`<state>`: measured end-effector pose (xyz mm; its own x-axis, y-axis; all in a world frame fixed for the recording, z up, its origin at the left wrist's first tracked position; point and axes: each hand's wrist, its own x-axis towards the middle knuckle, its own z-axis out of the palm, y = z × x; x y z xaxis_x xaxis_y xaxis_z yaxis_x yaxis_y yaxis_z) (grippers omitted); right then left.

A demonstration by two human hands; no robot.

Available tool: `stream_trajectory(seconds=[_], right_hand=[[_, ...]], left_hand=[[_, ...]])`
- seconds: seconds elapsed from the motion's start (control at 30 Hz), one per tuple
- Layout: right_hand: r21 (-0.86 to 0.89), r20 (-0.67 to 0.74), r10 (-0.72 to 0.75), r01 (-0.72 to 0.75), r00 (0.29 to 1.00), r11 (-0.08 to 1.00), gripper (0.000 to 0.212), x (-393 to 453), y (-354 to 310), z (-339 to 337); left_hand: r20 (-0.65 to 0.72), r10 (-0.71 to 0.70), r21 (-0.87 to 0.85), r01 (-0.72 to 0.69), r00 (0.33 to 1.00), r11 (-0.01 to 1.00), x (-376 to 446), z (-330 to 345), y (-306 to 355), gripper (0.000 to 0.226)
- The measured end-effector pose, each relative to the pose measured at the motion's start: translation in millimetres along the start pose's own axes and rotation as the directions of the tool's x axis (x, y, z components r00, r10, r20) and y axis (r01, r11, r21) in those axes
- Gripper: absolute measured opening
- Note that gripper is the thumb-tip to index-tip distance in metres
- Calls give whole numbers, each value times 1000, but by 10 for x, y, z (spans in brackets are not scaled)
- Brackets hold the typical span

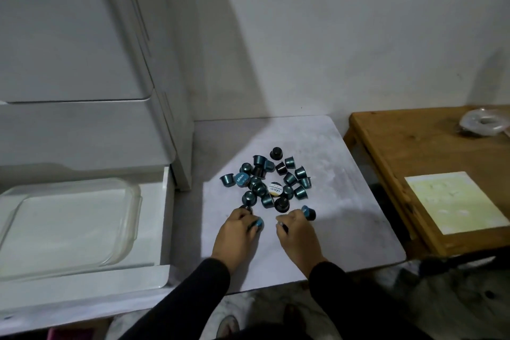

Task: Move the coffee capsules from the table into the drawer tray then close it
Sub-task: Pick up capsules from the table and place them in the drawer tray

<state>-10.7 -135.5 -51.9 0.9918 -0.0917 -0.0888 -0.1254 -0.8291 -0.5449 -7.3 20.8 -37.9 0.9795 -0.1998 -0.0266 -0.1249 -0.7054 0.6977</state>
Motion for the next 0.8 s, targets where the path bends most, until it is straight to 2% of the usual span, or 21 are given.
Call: stream_trajectory(seconds=[0.13,0.23,0.33,0.47,0.57,0.73,0.8], right_hand=[[4,-18,50,-50,999,999,37,-41,-37,37],[-1,-40,87,-87,995,996,16,-111,-57,-33],[-34,-166,19,-25,986,999,17,-176,-35,-74],[-49,-128,28,-35,991,998,15,-172,25,-109],[89,-75,159,-152,984,984,18,-129,109,-119],[261,-62,219,-196,974,945,21,-110,120,-159],[400,-61,272,-226,960,888,18,-108,113,-165]], left_hand=[[-28,5,-71,-7,1000,997,-9,48,-23,22],[-51,-7,-101,2,999,995,-48,91,-14,23],[-52,-30,-125,23,998,992,-83,144,-14,23],[-106,-103,-218,78,989,973,-122,208,39,25],[-138,-189,-300,140,972,944,-157,236,125,27],[-211,-293,-339,212,932,917,-163,278,151,23],[-213,-345,-412,236,914,880,-163,245,189,22]])
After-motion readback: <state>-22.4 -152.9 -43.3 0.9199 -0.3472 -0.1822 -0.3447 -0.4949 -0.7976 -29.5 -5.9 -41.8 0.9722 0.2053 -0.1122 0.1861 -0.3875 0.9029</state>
